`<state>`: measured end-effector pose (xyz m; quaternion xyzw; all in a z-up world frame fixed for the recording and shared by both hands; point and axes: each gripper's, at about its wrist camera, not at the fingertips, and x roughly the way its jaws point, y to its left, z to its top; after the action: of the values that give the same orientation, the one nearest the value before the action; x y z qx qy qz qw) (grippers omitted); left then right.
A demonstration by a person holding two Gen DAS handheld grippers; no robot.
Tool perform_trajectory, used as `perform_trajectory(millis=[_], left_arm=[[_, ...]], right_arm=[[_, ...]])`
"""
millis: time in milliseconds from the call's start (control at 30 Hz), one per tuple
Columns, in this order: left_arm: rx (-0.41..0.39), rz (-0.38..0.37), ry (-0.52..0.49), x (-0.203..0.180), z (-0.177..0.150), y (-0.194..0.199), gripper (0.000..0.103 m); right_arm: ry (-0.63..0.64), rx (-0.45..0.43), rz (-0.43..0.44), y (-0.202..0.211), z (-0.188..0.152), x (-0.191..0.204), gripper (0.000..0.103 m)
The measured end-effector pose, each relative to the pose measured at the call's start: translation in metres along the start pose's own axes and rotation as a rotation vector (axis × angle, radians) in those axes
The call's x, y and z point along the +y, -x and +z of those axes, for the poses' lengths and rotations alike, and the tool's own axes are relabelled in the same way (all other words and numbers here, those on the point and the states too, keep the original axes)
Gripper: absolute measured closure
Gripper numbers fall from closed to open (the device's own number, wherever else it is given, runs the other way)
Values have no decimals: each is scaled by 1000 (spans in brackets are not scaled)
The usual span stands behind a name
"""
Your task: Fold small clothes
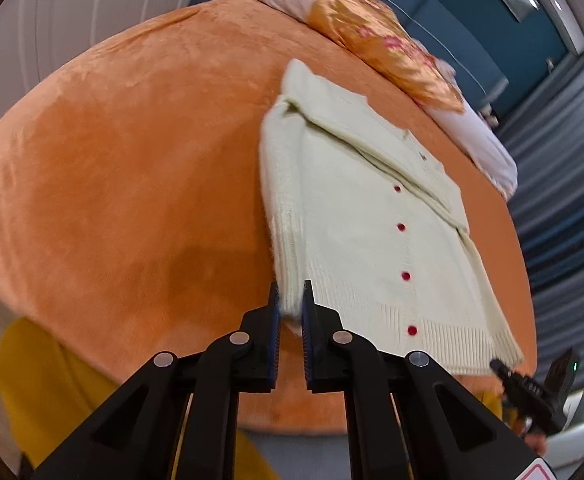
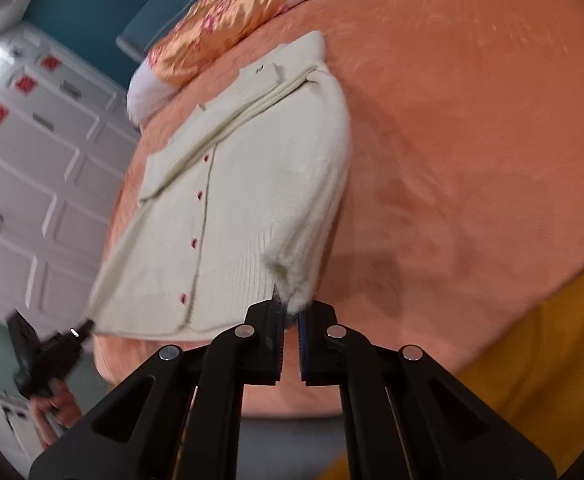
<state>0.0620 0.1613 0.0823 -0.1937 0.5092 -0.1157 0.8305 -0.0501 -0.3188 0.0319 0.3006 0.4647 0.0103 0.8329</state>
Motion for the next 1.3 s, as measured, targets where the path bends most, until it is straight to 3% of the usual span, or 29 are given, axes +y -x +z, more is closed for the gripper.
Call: perform_trajectory(millis=[133, 333, 433, 533, 667, 833, 967, 1167, 1300], left_arm=[[102, 27, -81, -3, -50, 23, 97], [256, 62, -193, -10, -129, 74, 97], [282, 67, -190, -12, -150, 98, 97], [277, 54, -108, -10, -156, 118, 97], [185, 12, -84, -23, -122, 126, 97], [-48, -35, -138, -48, -43, 117, 97], [-193, -32, -173, -69, 18, 77, 97], [-206, 35, -103, -63, 72, -12, 97], [-188, 89, -62, -50, 89, -59, 97]], right_arm=[[71, 67, -41, 20, -24, -5, 99], [200, 227, -117, 77, -89, -14, 99], [169, 261, -111, 108, -116, -19, 99], [114, 265, -93, 131, -135, -22, 99], [107, 202, -53, 144, -129, -10, 99], [158, -24, -16, 146, -56, 10, 99], [186, -188, 8, 118, 12, 26, 99], [131, -273, 13, 39, 85, 42, 99], [83, -266, -16, -8, 113, 44, 99]])
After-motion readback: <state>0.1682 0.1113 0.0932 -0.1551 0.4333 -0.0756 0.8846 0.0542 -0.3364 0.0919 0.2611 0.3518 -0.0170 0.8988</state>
